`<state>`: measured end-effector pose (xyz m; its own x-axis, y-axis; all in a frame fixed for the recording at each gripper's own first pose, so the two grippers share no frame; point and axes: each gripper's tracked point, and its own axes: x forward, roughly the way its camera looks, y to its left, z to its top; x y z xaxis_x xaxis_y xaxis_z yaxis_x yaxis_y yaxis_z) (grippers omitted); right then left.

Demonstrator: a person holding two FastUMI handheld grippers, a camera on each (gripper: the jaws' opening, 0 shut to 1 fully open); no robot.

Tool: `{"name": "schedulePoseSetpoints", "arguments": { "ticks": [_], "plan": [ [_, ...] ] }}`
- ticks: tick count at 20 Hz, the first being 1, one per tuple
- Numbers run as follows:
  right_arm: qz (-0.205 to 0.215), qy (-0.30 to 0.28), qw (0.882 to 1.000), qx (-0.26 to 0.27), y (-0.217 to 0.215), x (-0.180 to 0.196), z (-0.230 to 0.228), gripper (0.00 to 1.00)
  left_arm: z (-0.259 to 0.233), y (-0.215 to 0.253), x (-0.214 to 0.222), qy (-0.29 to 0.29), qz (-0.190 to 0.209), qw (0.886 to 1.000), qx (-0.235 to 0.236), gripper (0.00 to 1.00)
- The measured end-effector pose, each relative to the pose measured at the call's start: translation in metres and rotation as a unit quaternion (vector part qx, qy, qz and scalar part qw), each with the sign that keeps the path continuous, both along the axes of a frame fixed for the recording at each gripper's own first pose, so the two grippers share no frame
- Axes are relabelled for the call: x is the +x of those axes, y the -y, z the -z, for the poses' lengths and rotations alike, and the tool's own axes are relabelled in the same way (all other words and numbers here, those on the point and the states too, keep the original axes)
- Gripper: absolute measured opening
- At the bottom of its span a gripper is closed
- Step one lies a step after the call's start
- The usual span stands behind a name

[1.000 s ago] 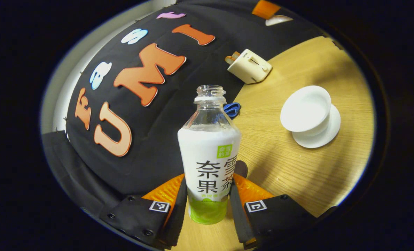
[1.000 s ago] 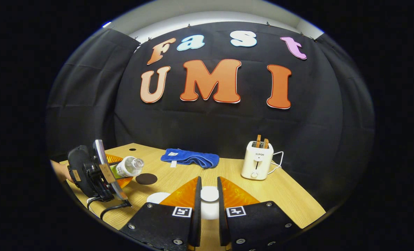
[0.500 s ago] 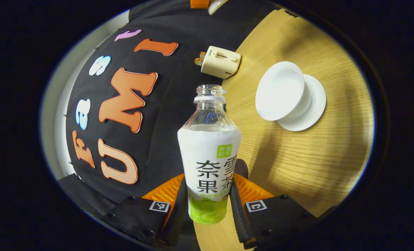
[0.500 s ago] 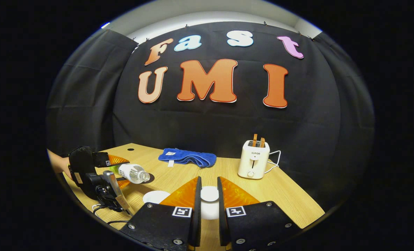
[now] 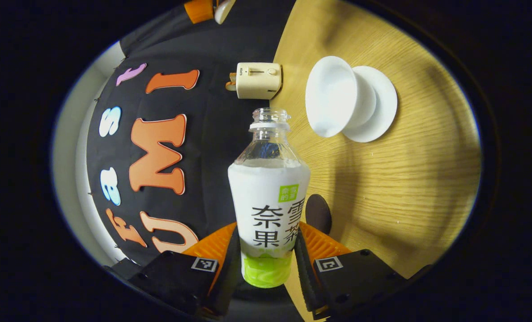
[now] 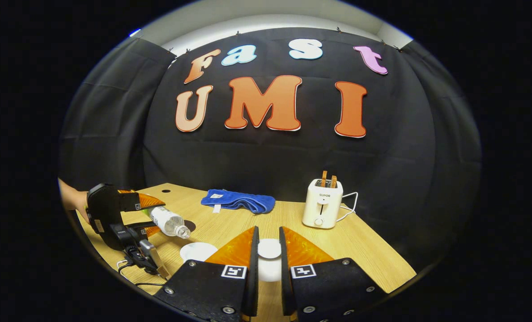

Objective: Open the teacup lid with one hand, grasp the water bottle and pour water into the teacup with the other hand; after pouring, place the water bottle on the coaster and then close the teacup lid.

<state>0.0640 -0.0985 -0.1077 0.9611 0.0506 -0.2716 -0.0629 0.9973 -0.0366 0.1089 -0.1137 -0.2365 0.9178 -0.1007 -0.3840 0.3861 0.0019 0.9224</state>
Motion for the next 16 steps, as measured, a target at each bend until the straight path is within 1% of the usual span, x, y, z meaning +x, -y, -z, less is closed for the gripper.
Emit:
{"name": "schedulePoseSetpoints", "arguments": {
  "ticks": [7,8,9,15,16],
  "plan": [
    [0.003,-0.001,1.000,0.001,0.003,-0.002,0.003,0.22,-0.010,0.002,0.002,0.017,0.027,0.998,0.051,0.65],
    [0.004,-0.001,1.000,0.001,0.004,-0.002,0.004,0.22,-0.010,0.002,0.003,0.019,0.031,0.998,0.056,0.63],
    [0.003,-0.001,1.000,0.000,0.004,-0.002,0.004,0.22,-0.012,0.002,0.003,0.020,0.033,0.997,0.062,0.65],
    [0.009,-0.002,1.000,0.003,0.009,-0.003,0.006,0.22,-0.017,0.003,0.005,0.034,0.049,0.994,0.090,0.63],
    [0.008,-0.003,1.000,0.004,0.010,-0.004,0.008,0.22,-0.018,0.003,0.006,0.037,0.051,0.994,0.093,0.64]
  ]
}}
